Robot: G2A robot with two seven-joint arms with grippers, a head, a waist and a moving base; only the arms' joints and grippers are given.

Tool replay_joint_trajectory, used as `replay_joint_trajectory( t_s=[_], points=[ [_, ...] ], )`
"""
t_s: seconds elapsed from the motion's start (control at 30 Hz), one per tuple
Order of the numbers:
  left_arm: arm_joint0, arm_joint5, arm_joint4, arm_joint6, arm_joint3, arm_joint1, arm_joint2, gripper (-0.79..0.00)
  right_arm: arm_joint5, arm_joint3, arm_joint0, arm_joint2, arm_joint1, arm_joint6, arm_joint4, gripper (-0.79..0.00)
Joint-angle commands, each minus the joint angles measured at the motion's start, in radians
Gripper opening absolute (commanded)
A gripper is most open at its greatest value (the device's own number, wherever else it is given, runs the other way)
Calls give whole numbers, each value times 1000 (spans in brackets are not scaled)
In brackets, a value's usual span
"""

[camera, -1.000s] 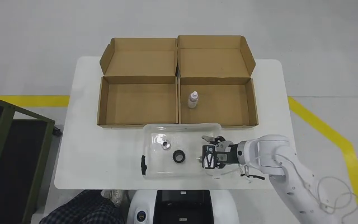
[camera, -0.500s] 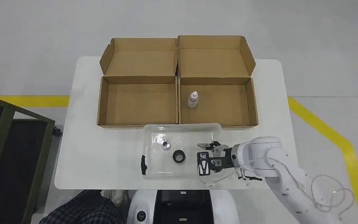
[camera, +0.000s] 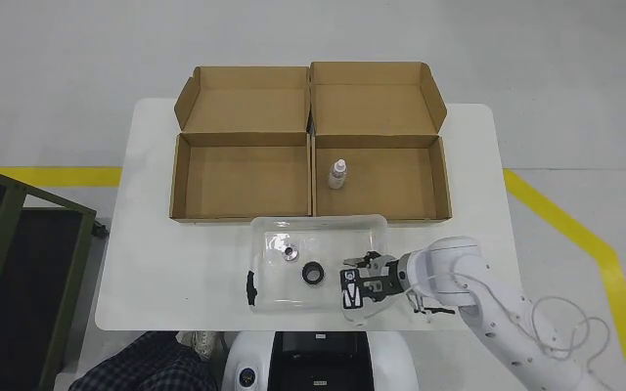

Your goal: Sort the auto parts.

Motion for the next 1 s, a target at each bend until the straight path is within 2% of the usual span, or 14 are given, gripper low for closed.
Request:
replay_joint_trajectory(
  t_s=[0.0, 0.3, 0.4, 0.53, 0.77, 0.97],
  points=[
    [0, 0, 0, 0, 0, 0, 0, 0, 3, 4, 9, -10, 2, 3, 4, -397],
    [0, 0, 0, 0, 0, 0, 0, 0, 16, 33, 56, -61, 10, 16, 11, -462],
    [0, 0, 0, 0, 0, 0, 0, 0, 20, 38, 68, -72, 12, 20, 20, -551],
    [0, 0, 0, 0, 0, 0, 0, 0, 24, 44, 82, -91, 14, 24, 26, -785],
    [0, 0, 0, 0, 0, 0, 0, 0, 33, -11, 96, -94, 23, 33, 37, -785],
    [0, 0, 0, 0, 0, 0, 0, 0, 65, -79, 81, -35, 36, 15, 53, -785]
  ],
)
